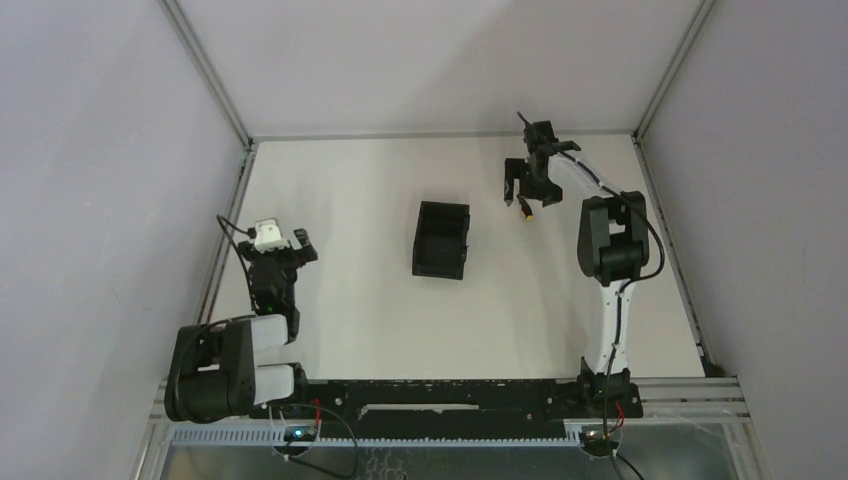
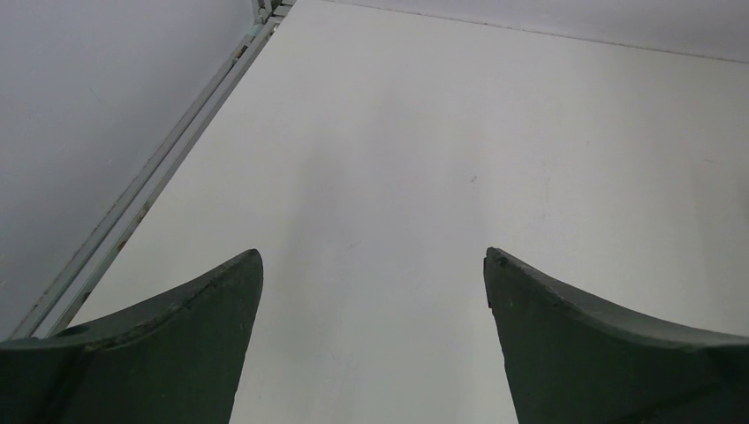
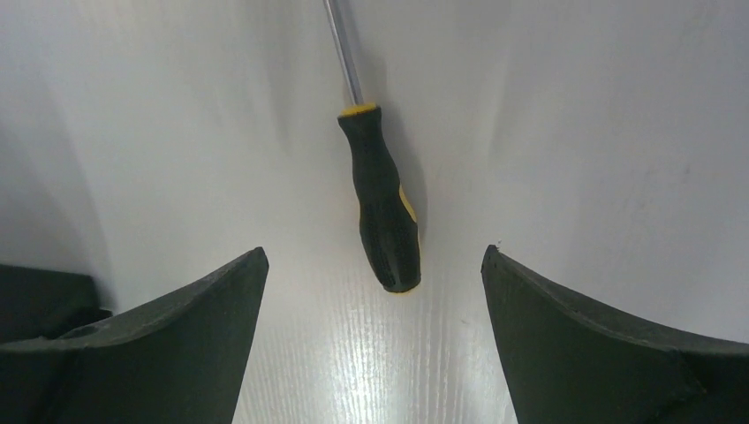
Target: Put the screwdriver in the bin
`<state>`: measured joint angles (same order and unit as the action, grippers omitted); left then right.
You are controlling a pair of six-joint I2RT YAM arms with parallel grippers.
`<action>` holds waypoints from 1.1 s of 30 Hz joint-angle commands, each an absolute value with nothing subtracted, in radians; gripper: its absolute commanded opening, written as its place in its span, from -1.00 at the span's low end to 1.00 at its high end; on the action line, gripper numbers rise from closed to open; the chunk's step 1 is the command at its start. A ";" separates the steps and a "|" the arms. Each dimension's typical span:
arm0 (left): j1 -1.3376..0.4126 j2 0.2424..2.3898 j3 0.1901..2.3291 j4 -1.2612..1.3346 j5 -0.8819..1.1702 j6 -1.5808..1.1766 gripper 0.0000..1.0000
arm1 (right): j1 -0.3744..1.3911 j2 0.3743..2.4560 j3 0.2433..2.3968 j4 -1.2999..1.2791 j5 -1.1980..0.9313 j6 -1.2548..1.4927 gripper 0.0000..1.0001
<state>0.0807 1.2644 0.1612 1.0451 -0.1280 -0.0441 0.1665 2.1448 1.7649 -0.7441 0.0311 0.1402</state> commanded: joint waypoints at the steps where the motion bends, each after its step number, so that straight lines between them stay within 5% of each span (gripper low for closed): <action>1: 0.074 1.259 0.186 1.072 -0.135 -0.026 1.00 | 0.163 2.179 1.830 -0.818 0.019 0.123 0.97; 6: 0.074 1.259 0.186 1.072 -0.134 -0.026 1.00 | 0.164 2.255 1.844 -0.834 0.039 0.130 0.53; 11: 0.075 1.259 0.186 1.072 -0.135 -0.026 1.00 | 0.167 2.266 1.849 -0.800 0.036 0.126 -0.51; 15: 0.074 1.259 0.187 1.072 -0.135 -0.026 1.00 | 0.180 2.218 1.872 -0.823 0.057 0.119 -0.94; 25: 0.074 1.259 0.186 1.072 -0.135 -0.026 1.00 | 0.325 1.821 1.706 -0.876 0.101 0.156 -1.00; 33: 0.075 1.259 0.186 1.072 -0.135 -0.026 1.00 | 0.603 1.626 1.505 -0.788 0.096 0.278 -0.99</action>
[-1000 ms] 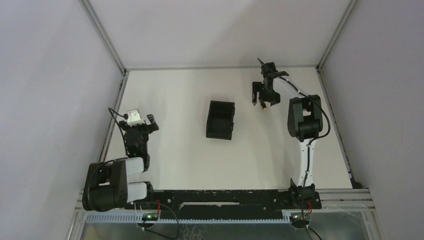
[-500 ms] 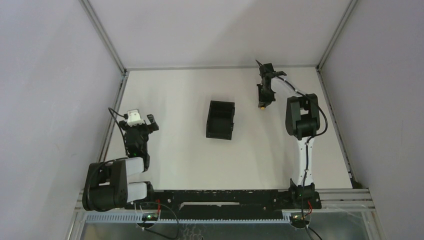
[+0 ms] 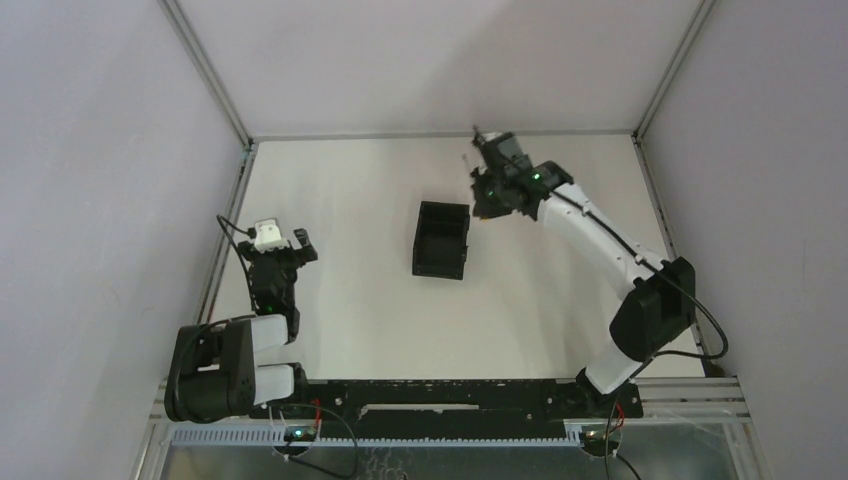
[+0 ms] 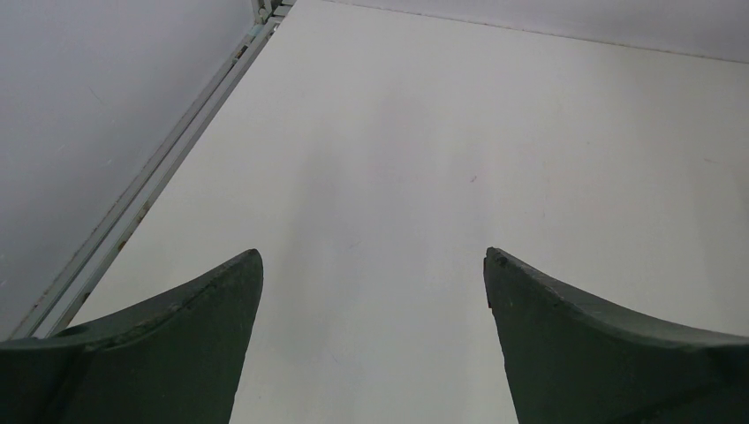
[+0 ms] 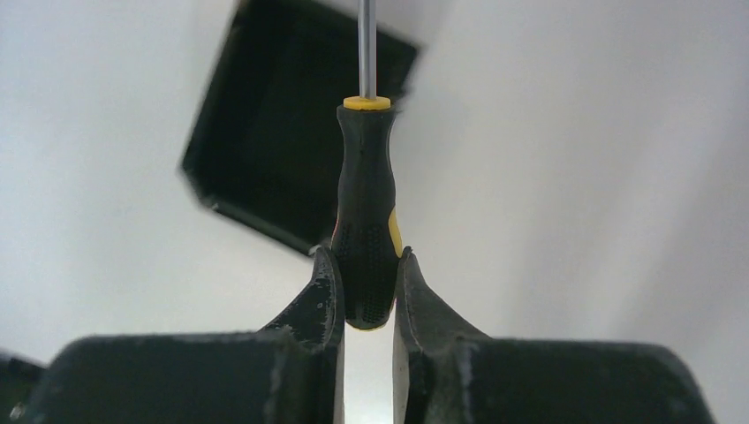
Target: Put the screwdriver in the bin
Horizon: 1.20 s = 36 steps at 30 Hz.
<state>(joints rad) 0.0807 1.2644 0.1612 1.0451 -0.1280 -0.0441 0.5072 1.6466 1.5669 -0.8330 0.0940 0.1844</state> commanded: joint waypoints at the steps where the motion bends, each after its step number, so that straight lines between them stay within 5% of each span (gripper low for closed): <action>1: 0.074 1.259 0.186 1.072 -0.135 -0.026 1.00 | 0.636 1.627 1.504 -0.778 0.109 0.294 -0.99; 26: 0.074 1.259 0.187 1.071 -0.135 -0.026 1.00 | 0.783 1.844 1.386 -0.563 0.215 0.327 -0.67; 30: 0.074 1.259 0.186 1.072 -0.135 -0.026 1.00 | 0.788 1.867 1.384 -0.555 0.215 0.318 -0.51; 36: 0.074 1.259 0.186 1.072 -0.135 -0.026 1.00 | 0.802 1.861 1.384 -0.551 0.228 0.331 0.06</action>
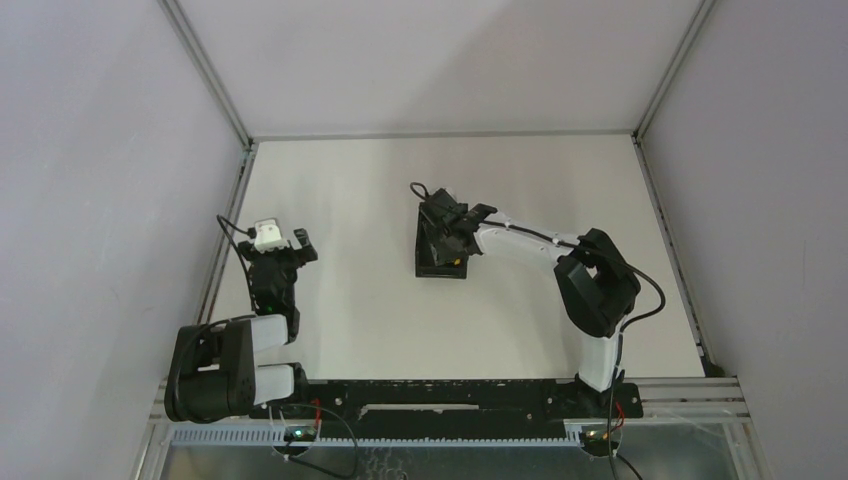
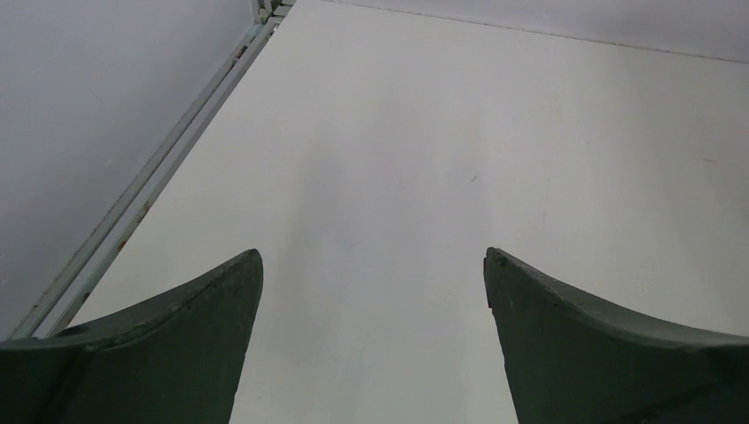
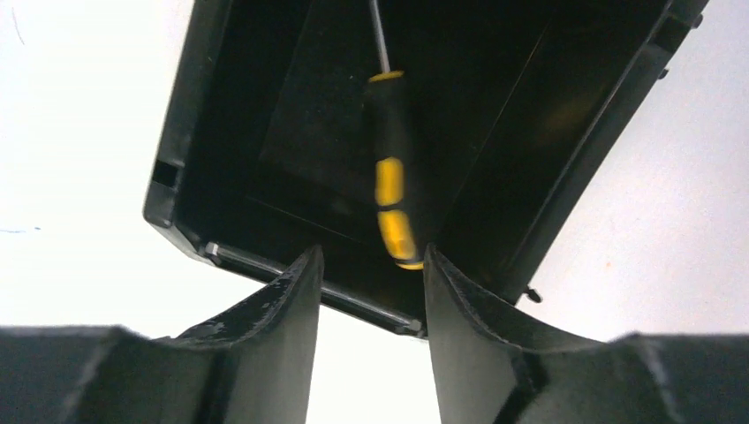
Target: Put the screwdriver in the bin
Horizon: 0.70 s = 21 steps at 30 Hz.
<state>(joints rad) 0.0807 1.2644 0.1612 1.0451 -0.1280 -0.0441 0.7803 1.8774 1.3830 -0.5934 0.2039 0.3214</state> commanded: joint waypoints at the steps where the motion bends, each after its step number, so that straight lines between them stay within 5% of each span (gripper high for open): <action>1: 0.074 1.259 0.186 1.072 -0.135 -0.026 1.00 | 0.805 1.857 1.385 -0.550 0.229 0.335 0.17; 12: 0.074 1.259 0.186 1.072 -0.135 -0.026 0.99 | 0.813 1.749 1.461 -0.633 0.280 0.370 0.42; 16: 0.074 1.259 0.186 1.071 -0.135 -0.026 1.00 | 0.764 1.671 1.442 -0.662 0.323 0.376 0.69; 17: 0.074 1.259 0.186 1.072 -0.135 -0.026 1.00 | 0.733 1.642 1.420 -0.659 0.331 0.374 0.93; 21: 0.075 1.259 0.186 1.072 -0.134 -0.026 1.00 | 0.610 1.505 1.309 -0.652 0.356 0.341 0.99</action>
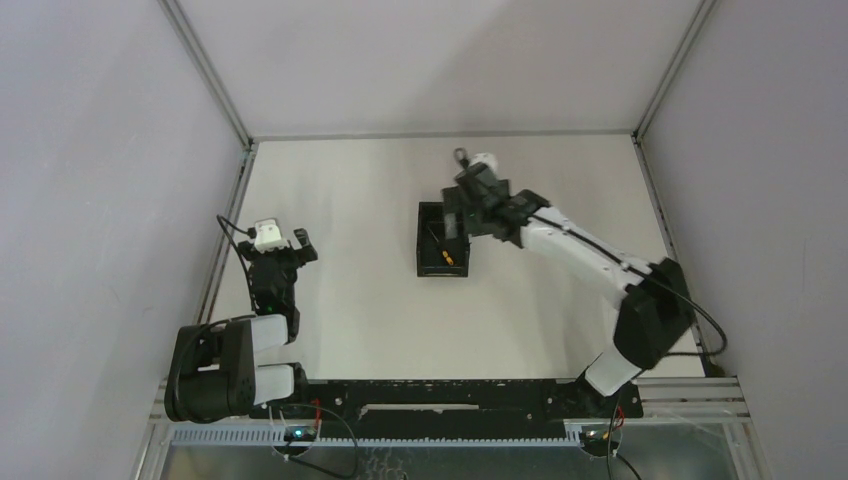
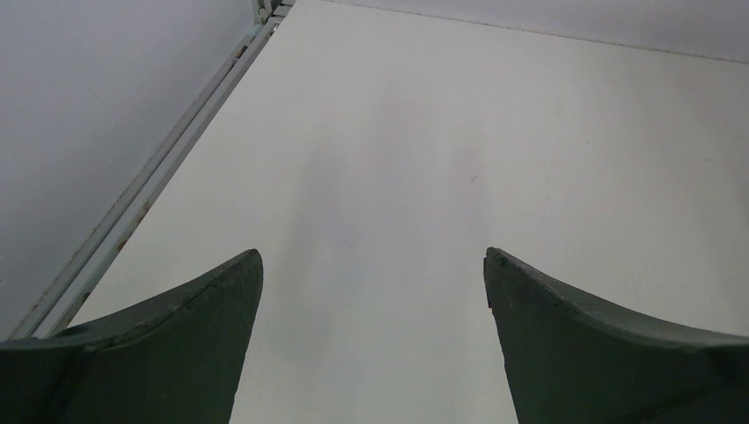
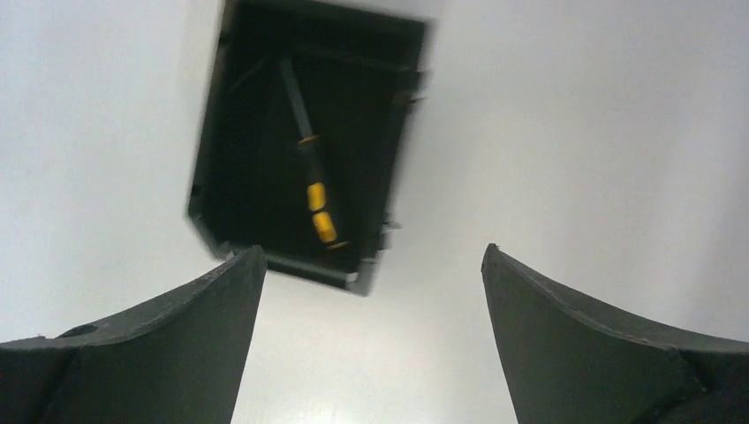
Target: Put the screwdriver in the bin
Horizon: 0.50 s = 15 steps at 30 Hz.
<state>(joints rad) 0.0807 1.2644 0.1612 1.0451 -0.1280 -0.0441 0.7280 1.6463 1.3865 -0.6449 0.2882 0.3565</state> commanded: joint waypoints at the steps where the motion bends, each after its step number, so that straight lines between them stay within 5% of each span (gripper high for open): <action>1: 0.075 1.259 0.186 1.072 -0.134 -0.026 1.00 | 0.566 1.483 1.290 -0.644 0.353 0.335 0.99; 9: 0.074 1.259 0.186 1.072 -0.135 -0.026 1.00 | 0.167 1.232 1.072 -0.550 0.142 0.267 0.99; 15: 0.074 1.259 0.186 1.072 -0.135 -0.026 1.00 | 0.057 1.107 0.969 -0.497 0.131 0.235 0.99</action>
